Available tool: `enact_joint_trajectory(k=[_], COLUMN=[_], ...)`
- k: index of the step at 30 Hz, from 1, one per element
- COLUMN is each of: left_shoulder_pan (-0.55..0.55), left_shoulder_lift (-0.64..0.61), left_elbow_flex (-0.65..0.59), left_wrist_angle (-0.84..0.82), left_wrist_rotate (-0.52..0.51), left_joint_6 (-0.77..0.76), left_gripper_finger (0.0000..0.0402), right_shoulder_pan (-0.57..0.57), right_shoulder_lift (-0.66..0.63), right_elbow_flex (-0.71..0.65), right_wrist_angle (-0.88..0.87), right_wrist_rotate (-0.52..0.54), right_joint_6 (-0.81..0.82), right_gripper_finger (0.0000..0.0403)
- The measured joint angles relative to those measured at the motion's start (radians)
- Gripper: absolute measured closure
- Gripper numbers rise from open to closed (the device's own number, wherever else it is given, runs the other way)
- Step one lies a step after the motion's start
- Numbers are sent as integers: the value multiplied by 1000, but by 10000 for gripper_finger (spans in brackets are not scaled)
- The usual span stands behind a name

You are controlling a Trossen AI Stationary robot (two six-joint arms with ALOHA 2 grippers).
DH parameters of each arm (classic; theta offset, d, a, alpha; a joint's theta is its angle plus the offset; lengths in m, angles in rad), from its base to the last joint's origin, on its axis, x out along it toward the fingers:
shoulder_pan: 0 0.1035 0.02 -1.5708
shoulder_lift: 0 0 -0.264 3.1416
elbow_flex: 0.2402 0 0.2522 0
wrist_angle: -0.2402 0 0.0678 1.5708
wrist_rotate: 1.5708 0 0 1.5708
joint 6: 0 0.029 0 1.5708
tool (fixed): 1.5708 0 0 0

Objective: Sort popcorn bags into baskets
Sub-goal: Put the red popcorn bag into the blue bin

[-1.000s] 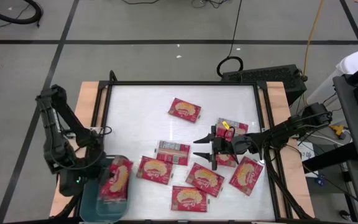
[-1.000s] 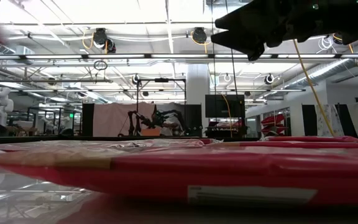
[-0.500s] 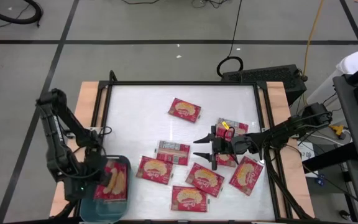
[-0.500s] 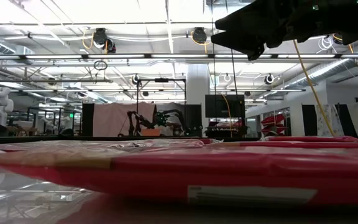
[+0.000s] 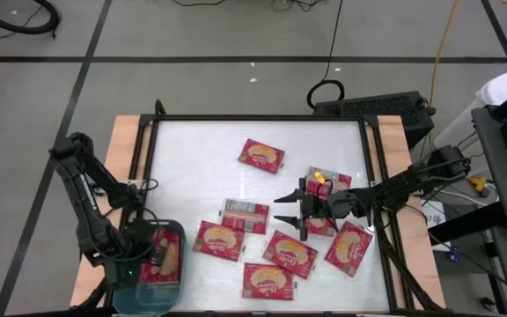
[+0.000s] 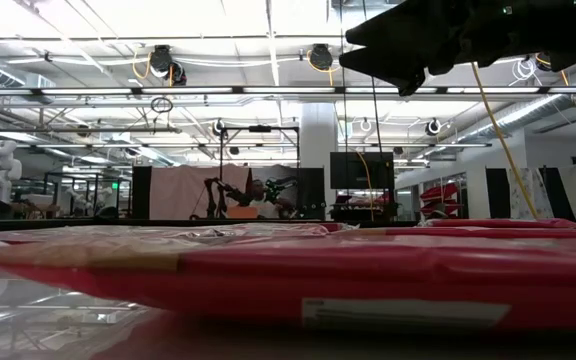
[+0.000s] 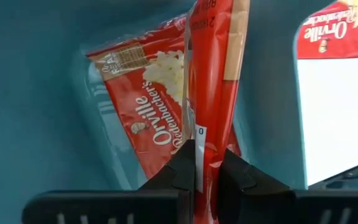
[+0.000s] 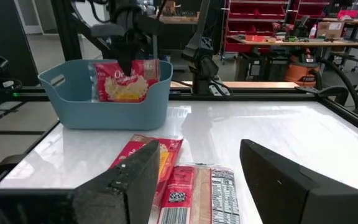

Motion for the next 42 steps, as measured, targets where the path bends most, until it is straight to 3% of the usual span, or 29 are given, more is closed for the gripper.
enact_joint_trajectory(k=[14, 18, 24, 29, 32, 37, 42], left_shoulder_pan=[0, 0, 0, 0, 0, 15, 72], left_shoulder_lift=[5, 0, -1, -37, -58, -73, -92], left_elbow_flex=[0, 0, 0, 0, 0, 0, 0], left_wrist_angle=[-36, -27, -23, -23, -32, -40, -54], left_wrist_rotate=[13, 16, 126, 151, 97, -90, -223], left_joint_6=[27, 66, 134, 218, 272, 443, 638], left_gripper_finger=[274, 270, 270, 270, 270, 270, 270], right_shoulder_pan=[0, 0, 0, 0, 0, -2, -16], right_shoulder_lift=[0, 0, 0, 0, 0, 0, -2], right_elbow_flex=[0, 0, 0, 0, 0, 0, 0], right_wrist_angle=[32, 32, 31, 31, 31, 18, -49], right_wrist_rotate=[0, 0, 0, 1, 6, 67, 176], right_joint_6=[19, 30, 46, 48, 76, 109, 148], right_gripper_finger=[188, 188, 188, 188, 188, 188, 188])
